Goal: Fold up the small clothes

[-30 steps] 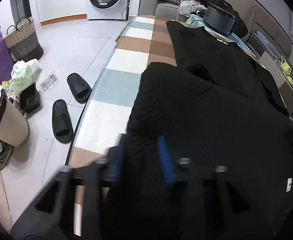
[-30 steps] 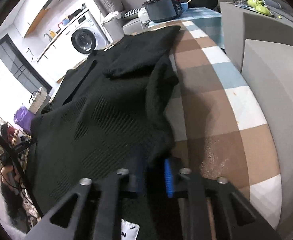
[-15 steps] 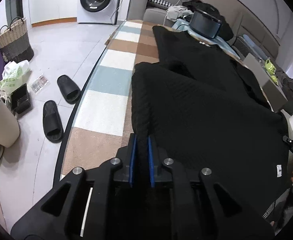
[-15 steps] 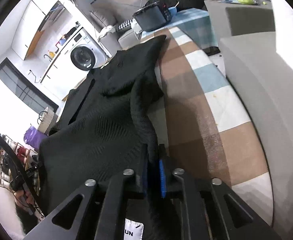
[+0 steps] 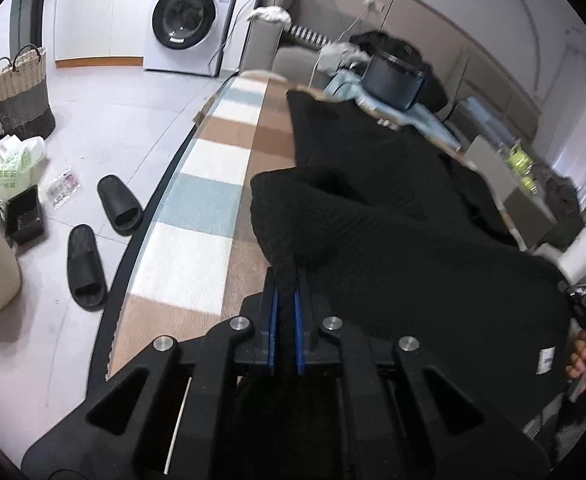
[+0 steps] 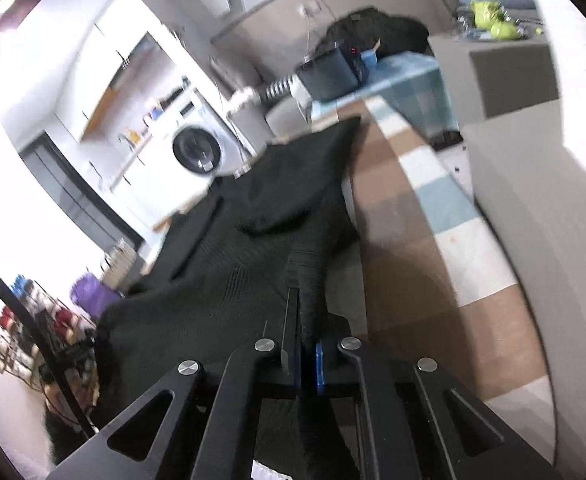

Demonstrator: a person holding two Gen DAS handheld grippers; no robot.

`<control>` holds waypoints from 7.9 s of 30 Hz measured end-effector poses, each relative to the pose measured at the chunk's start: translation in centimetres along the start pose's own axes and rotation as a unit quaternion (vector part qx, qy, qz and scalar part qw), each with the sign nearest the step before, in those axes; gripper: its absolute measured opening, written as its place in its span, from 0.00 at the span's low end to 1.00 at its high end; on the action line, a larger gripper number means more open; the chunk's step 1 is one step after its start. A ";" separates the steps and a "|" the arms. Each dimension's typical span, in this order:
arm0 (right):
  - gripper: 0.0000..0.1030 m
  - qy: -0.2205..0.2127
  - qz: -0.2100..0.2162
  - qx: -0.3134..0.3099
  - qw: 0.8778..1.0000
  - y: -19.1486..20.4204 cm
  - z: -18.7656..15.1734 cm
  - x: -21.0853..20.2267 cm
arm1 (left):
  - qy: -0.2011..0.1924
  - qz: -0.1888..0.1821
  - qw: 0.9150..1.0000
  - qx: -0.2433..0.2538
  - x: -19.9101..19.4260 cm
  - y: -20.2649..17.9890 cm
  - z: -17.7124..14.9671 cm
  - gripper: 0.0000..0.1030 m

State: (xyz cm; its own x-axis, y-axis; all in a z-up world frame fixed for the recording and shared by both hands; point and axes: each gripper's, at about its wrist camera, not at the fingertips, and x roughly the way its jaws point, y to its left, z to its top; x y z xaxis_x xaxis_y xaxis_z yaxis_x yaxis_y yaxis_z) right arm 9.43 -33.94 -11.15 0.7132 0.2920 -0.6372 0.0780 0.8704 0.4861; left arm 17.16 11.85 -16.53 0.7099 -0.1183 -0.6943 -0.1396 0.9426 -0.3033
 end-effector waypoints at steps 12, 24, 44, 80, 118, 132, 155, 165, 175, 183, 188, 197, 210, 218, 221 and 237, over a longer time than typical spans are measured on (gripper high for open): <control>0.04 -0.039 0.086 -0.050 0.994 1.8 -1.4 -6.3 | -0.066 -0.023 0.998 -0.001 -8.5 -0.5 -2.1 0.04; 0.04 -0.053 -0.004 0.025 0.998 1.6 4.8 -1.0 | -0.054 -0.028 0.998 -0.011 -2.4 -0.5 5.5 0.04; 0.51 0.066 -0.093 0.084 0.990 -4.0 5.5 6.8 | 0.065 0.007 0.996 -0.064 9.3 1.2 6.3 0.57; 0.47 0.101 -0.083 0.005 0.991 -0.9 3.5 6.0 | 0.051 0.033 0.998 -0.003 1.2 -0.5 -0.3 0.51; 0.03 -0.071 -0.024 -0.013 0.997 0.7 5.5 -1.0 | -0.052 -0.002 0.999 -0.009 -3.6 -2.4 3.9 0.04; 0.19 0.027 -0.095 0.050 0.994 -2.5 6.9 6.6 | 0.039 0.011 0.998 -0.046 5.3 0.2 6.1 0.18; 0.38 0.087 -0.058 0.045 0.993 -2.0 -0.2 1.1 | 0.047 0.021 0.996 -0.067 -0.3 0.9 -0.2 0.39; 0.39 0.055 -0.011 0.106 0.993 0.3 -4.4 -2.7 | 0.045 0.021 0.997 -0.066 -4.0 0.0 -3.1 0.40; 0.40 0.058 -0.024 0.175 0.983 -2.5 -5.8 -1.9 | 0.046 0.008 0.997 -0.063 -5.1 -1.8 -4.4 0.63; 0.40 0.032 0.037 0.160 0.986 -1.5 -4.5 -0.7 | 0.059 -0.004 0.997 -0.040 -5.2 -3.5 -4.8 0.65; 0.40 0.049 0.058 0.123 0.990 0.2 -4.7 0.8 | 0.082 -0.017 0.996 -0.018 -5.1 -4.9 -6.0 0.65; 0.07 0.037 0.065 0.072 0.995 3.0 -4.8 1.7 | 0.092 -0.035 0.995 -0.011 -5.5 -5.5 -7.1 0.65; 0.05 0.074 0.054 0.092 0.992 2.8 -6.0 1.5 | 0.090 -0.035 0.995 -0.005 -4.6 -5.5 -6.4 0.65; 0.04 0.081 0.023 0.128 0.988 1.6 -6.7 3.3 | 0.073 -0.021 0.997 -0.013 -4.7 -4.4 -5.4 0.65; 0.04 0.078 0.029 0.095 0.992 2.3 -6.3 2.1 | 0.057 -0.012 0.998 -0.014 -4.9 -3.6 -4.5 0.65; 0.41 0.014 -0.085 0.039 0.996 -1.4 1.0 -1.6 | 0.043 0.041 0.998 -0.038 0.7 -0.4 1.4 0.65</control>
State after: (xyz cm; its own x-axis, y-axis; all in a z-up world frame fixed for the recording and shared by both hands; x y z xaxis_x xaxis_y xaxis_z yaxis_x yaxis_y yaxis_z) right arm 8.86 -36.07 -10.22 0.6655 0.1549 -0.7302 0.2507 0.8750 0.4141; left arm 18.66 11.86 -16.01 0.6321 -0.0719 -0.7716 -0.2484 0.9244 -0.2895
